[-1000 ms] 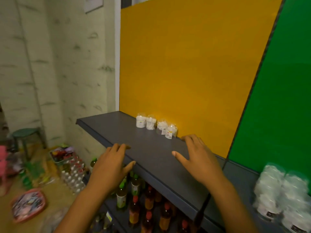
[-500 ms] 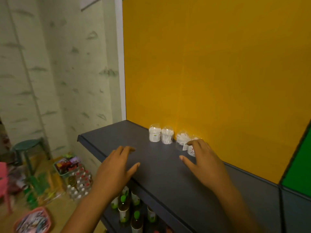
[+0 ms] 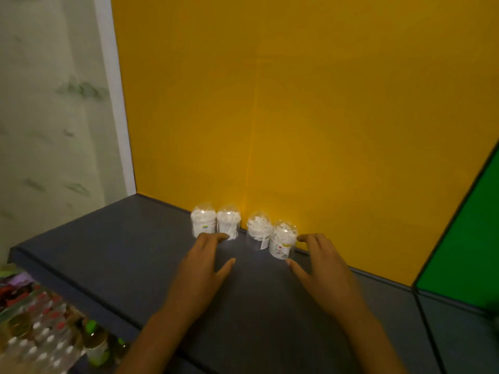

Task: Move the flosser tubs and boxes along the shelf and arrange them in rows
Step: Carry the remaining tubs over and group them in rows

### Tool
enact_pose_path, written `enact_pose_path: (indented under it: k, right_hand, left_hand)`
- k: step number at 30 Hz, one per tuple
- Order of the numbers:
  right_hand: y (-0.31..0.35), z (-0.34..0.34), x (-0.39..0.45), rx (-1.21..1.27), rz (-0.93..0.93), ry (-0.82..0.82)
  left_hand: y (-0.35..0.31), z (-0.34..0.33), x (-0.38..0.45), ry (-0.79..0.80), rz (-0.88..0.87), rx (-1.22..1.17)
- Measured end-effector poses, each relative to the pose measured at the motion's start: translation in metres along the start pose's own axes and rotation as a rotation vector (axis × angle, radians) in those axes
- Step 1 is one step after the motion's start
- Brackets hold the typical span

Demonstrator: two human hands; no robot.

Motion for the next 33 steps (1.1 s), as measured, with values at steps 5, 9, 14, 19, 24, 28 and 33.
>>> enact_pose_path:
  k: [5, 9, 14, 19, 24, 28, 33]
  right_hand:
    - [-0.01, -0.005, 0.015, -0.032, -0.081, -0.075]
    - [-0.012, -0.014, 0.028, -0.047, -0.132, -0.101]
    - [-0.021, -0.025, 0.044, -0.065, -0.172, -0.134]
    - [-0.025, -0.039, 0.057, -0.007, -0.203, -0.153]
    - [-0.026, -0.043, 0.052, 0.033, -0.205, -0.19]
    - [-0.025, -0.039, 0.05, 0.031, -0.183, -0.24]
    - [-0.024, -0.039, 0.047, 0.029, -0.192, -0.254]
  left_hand:
    - [-0.005, -0.031, 0.054, 0.041, -0.084, -0.072]
    - [-0.003, -0.06, 0.088, 0.08, -0.112, -0.089]
    - [-0.001, -0.086, 0.11, 0.082, -0.123, -0.045]
    - [0.005, -0.101, 0.117, 0.062, -0.14, -0.096]
    - [0.007, -0.109, 0.114, -0.009, -0.134, -0.101]
    - [0.005, -0.109, 0.113, -0.027, -0.111, -0.102]
    - [0.004, -0.096, 0.108, -0.054, -0.16, -0.218]
Point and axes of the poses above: each hand's wrist, its own x-axis towards the middle knuckle, its own z-axis out of the back of the hand, y = z × x, the point moved 3 cm from there along x, towards the middle knuckle, and after that the axes turned 7 degrees about z, right-handed, at the moved point
